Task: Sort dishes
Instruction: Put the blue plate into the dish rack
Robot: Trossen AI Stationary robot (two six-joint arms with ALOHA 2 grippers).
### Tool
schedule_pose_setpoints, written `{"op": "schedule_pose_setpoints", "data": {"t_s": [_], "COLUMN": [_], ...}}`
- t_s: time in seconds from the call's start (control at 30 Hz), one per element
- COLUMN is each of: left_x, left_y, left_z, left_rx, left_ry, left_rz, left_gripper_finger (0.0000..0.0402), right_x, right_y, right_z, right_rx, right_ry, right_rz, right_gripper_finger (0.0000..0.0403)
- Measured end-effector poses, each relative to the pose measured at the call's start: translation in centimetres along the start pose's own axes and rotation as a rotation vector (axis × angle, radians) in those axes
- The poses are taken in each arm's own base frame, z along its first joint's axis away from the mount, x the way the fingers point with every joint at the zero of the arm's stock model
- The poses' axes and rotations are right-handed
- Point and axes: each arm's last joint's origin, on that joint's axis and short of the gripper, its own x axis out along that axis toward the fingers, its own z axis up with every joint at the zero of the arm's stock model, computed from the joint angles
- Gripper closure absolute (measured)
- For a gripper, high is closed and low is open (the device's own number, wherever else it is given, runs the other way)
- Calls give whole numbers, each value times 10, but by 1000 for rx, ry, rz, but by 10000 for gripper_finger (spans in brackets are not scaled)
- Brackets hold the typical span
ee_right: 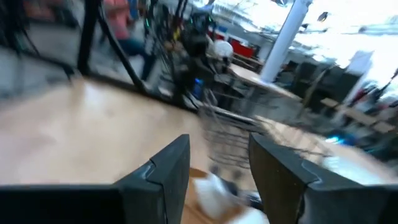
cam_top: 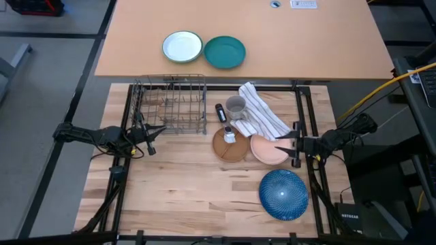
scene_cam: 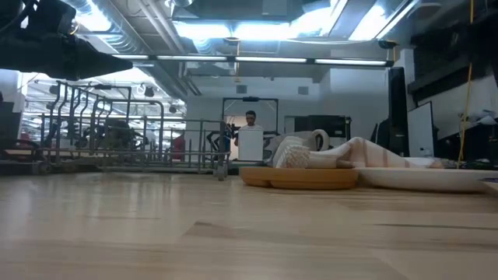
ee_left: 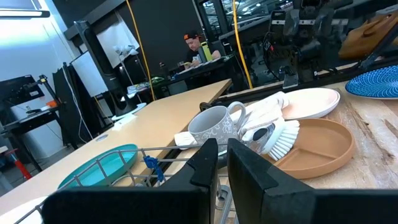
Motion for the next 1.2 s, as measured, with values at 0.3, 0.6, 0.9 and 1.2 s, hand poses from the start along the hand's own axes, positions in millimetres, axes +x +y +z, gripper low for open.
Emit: {"op": "schedule_pose_setpoints", "data": {"t_s": [0.3,0.6,0.9,1.2], "left_x": [0,0,0,0], "left_y": [0,0,0,0], "left_z": [0,0,0,0], "left_rx": [0,0,-55,-536], "left_ry": [0,1,-2,-2], "left_rz": [0,0,-6,-14], "left_gripper_finger": [373,373,373,373], "right_x": [8,16,30,48], "right_y": [7,8,-1,0], "right_z": [-1,10,63,96], "right_rx": [196,192,88,119], "right_ry": [33,137,347,828], "right_rz": [81,95,148,194], "right_gripper_finger": [235,235,235,235]}}
